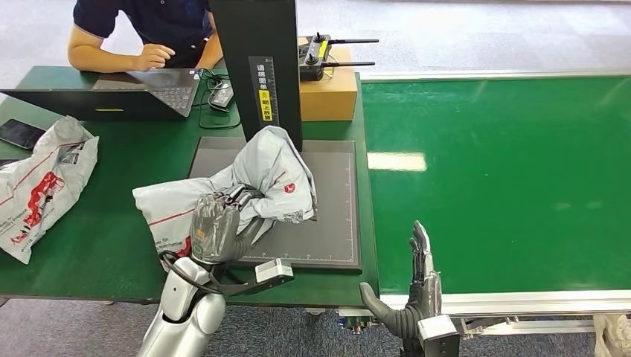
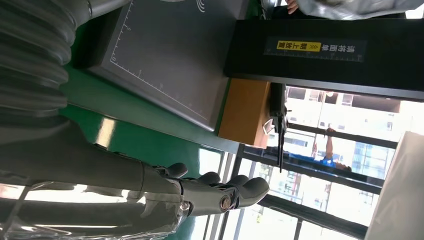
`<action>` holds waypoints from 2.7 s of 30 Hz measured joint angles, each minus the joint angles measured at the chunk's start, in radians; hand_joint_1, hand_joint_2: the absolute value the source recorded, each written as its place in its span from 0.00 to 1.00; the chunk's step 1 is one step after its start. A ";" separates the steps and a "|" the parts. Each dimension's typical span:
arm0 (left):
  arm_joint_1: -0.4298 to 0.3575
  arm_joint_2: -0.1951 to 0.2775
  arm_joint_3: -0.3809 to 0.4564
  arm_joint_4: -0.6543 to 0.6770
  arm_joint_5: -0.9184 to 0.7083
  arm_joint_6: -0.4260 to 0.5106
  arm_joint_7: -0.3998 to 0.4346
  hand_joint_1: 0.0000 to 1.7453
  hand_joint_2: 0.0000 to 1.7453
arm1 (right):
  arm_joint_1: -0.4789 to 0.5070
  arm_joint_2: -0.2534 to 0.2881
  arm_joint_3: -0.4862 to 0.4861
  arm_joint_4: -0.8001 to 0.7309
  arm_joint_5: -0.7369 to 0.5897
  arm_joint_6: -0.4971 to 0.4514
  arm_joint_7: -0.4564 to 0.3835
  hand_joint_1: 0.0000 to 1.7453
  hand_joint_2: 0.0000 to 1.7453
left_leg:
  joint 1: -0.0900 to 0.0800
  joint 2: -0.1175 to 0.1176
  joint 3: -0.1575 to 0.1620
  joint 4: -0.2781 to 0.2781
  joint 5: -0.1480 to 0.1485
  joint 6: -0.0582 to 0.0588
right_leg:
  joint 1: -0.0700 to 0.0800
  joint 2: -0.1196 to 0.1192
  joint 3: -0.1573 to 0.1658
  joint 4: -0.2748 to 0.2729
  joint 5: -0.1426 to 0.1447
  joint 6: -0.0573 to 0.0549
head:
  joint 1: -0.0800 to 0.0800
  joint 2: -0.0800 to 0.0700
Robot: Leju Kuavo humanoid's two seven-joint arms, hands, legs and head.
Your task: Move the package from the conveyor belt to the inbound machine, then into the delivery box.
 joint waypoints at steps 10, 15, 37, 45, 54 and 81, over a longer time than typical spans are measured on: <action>0.073 -0.071 0.040 -0.437 -0.161 0.002 -0.038 1.00 1.00 | -0.039 0.003 -0.012 0.049 0.001 0.003 0.000 0.00 1.00 | 0.000 0.000 0.000 0.000 0.000 0.000 | 0.000 0.000 0.000 0.000 0.000 0.000 | 0.000 0.000; 0.023 -0.059 0.078 -0.580 -0.198 0.002 -0.004 1.00 1.00 | -0.056 0.008 -0.019 0.069 0.000 -0.004 0.000 0.00 1.00 | 0.000 0.000 0.001 0.000 0.000 0.000 | 0.000 0.000 0.000 0.001 0.000 0.000 | 0.000 0.000; -0.460 0.260 0.398 0.443 -0.187 -0.007 0.646 0.00 1.00 | -0.075 0.010 0.004 0.123 -0.024 -0.023 0.000 0.00 1.00 | 0.001 0.008 0.001 0.000 0.006 -0.006 | 0.001 0.008 -0.005 0.004 0.006 -0.007 | 0.001 0.000; -0.491 0.263 0.389 0.613 -0.205 -0.004 0.615 0.00 1.00 | -0.075 0.002 0.012 0.136 -0.037 -0.032 0.000 0.00 1.00 | 0.001 0.008 -0.002 0.000 0.005 -0.006 | 0.001 0.008 -0.007 0.004 0.005 -0.006 | 0.001 0.000; -0.449 0.196 0.336 0.534 -0.148 -0.001 0.465 0.00 1.00 | -0.074 0.001 0.012 0.144 -0.034 -0.046 0.000 0.00 1.00 | 0.001 0.007 -0.002 0.000 0.005 -0.006 | 0.001 0.008 -0.007 0.004 0.005 -0.006 | 0.001 0.000; -0.023 0.014 0.196 0.199 0.715 -0.380 -0.130 0.00 1.00 | -0.120 -0.004 0.017 0.205 0.096 -0.087 0.000 0.00 1.00 | 0.001 0.007 -0.002 -0.001 0.004 -0.006 | 0.001 0.008 -0.007 0.003 0.004 -0.006 | 0.001 0.000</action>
